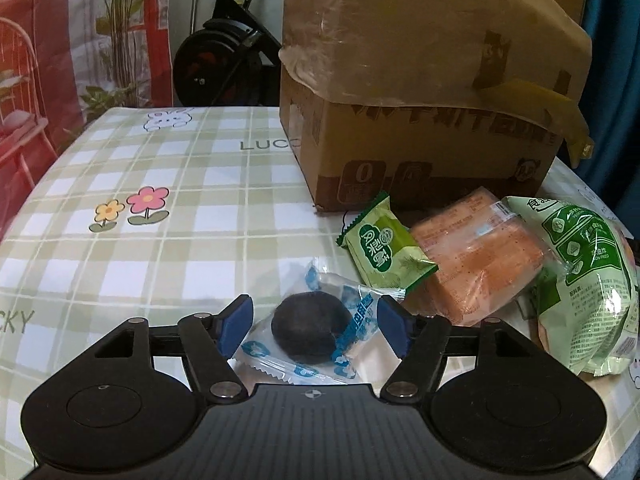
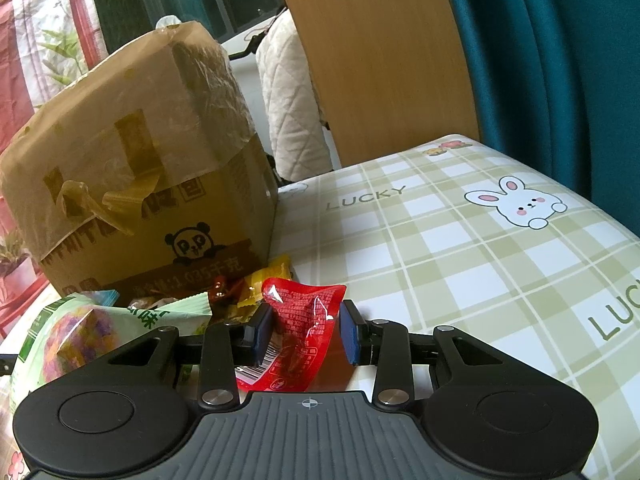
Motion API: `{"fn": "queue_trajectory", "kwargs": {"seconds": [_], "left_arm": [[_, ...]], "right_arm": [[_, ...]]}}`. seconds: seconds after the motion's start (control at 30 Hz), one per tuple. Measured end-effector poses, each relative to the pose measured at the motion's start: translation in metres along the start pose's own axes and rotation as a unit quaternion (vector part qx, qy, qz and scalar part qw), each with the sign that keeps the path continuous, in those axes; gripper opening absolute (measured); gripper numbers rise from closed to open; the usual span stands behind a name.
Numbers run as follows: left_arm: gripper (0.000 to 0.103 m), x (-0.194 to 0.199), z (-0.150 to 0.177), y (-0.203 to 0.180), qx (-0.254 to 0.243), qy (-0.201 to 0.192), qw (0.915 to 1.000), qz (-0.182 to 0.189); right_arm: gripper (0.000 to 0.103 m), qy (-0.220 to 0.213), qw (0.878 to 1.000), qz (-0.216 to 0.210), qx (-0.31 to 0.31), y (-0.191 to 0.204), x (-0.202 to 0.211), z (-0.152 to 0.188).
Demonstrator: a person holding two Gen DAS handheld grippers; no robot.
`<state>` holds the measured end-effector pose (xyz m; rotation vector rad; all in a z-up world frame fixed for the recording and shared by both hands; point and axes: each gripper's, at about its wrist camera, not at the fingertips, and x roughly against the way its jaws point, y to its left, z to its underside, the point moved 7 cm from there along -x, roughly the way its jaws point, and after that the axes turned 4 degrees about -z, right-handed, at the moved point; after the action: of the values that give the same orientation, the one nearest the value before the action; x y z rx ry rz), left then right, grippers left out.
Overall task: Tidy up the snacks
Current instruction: 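Grasp the dark round candy in clear wrapper with the left gripper while the right holds the red wrapper, then carry both candies over the lined box and open both grippers to drop them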
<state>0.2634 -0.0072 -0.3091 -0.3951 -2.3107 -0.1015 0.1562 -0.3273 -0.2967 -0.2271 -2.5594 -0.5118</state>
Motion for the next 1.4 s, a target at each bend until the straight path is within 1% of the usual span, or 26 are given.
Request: {"fn": "queue_trajectory", "kwargs": {"seconds": [0.13, 0.2, 0.3, 0.33, 0.43, 0.47, 0.5, 0.53, 0.63, 0.77, 0.9, 1.0, 1.1, 1.23, 1.4], "left_arm": [[0.071, 0.003, 0.005, 0.004, 0.006, 0.009, 0.9998, 0.015], [0.071, 0.004, 0.007, 0.002, -0.002, 0.009, 0.9998, 0.018], [0.071, -0.001, 0.011, 0.002, -0.008, 0.018, 0.9998, 0.0], [0.071, -0.004, 0.011, 0.004, -0.004, 0.023, 0.9997, -0.01], [0.07, -0.008, 0.009, 0.007, 0.011, 0.018, 0.9993, -0.03], [0.068, -0.008, 0.008, 0.007, 0.017, 0.018, 0.9991, -0.035], [0.063, -0.008, 0.008, 0.006, 0.018, 0.017, 0.999, -0.038], [0.051, -0.007, 0.007, 0.006, 0.017, 0.014, 0.999, -0.038], [0.049, -0.001, 0.006, 0.005, 0.024, 0.01, 0.9987, -0.044], [0.049, 0.013, 0.001, 0.011, 0.05, -0.008, 0.9973, -0.054], [0.049, 0.029, -0.015, 0.018, 0.086, -0.028, 0.9947, -0.049], [0.049, 0.043, -0.03, 0.016, 0.087, -0.049, 0.9938, -0.049], [0.049, 0.057, -0.047, 0.012, 0.087, -0.072, 0.9927, -0.044], [0.049, 0.075, -0.072, 0.003, 0.087, -0.106, 0.99, -0.035], [0.049, 0.091, -0.104, -0.012, 0.083, -0.146, 0.9856, -0.022]], "right_arm": [[0.033, 0.0, 1.0, -0.001, -0.001, 0.001, 0.0, 0.0], [0.033, 0.0, 1.0, -0.001, -0.001, 0.001, 0.0, 0.0], [0.033, 0.0, 1.0, 0.0, -0.001, 0.001, 0.0, 0.0], [0.033, 0.0, 1.0, 0.0, -0.001, 0.001, 0.0, 0.0], [0.034, 0.0, 1.0, 0.0, -0.001, 0.001, 0.0, 0.0], [0.034, 0.0, 1.0, 0.0, -0.001, 0.001, 0.0, 0.0], [0.034, 0.001, 1.0, -0.001, -0.001, 0.001, 0.0, 0.0], [0.034, 0.001, 1.0, -0.001, -0.001, 0.0, -0.001, 0.0], [0.034, 0.003, 1.0, -0.001, -0.001, 0.0, -0.001, 0.001], [0.034, 0.003, 1.0, -0.001, 0.0, -0.001, -0.002, 0.001], [0.034, -0.002, 1.0, 0.003, -0.005, -0.002, 0.0, -0.001], [0.034, -0.005, 1.0, 0.015, -0.005, -0.004, 0.003, -0.003], [0.033, -0.012, 1.0, 0.016, -0.003, -0.001, 0.009, -0.009], [0.033, -0.043, 0.999, 0.01, 0.005, 0.006, 0.026, -0.031], [0.033, -0.098, 0.995, -0.007, 0.035, 0.025, 0.05, -0.08]]}}
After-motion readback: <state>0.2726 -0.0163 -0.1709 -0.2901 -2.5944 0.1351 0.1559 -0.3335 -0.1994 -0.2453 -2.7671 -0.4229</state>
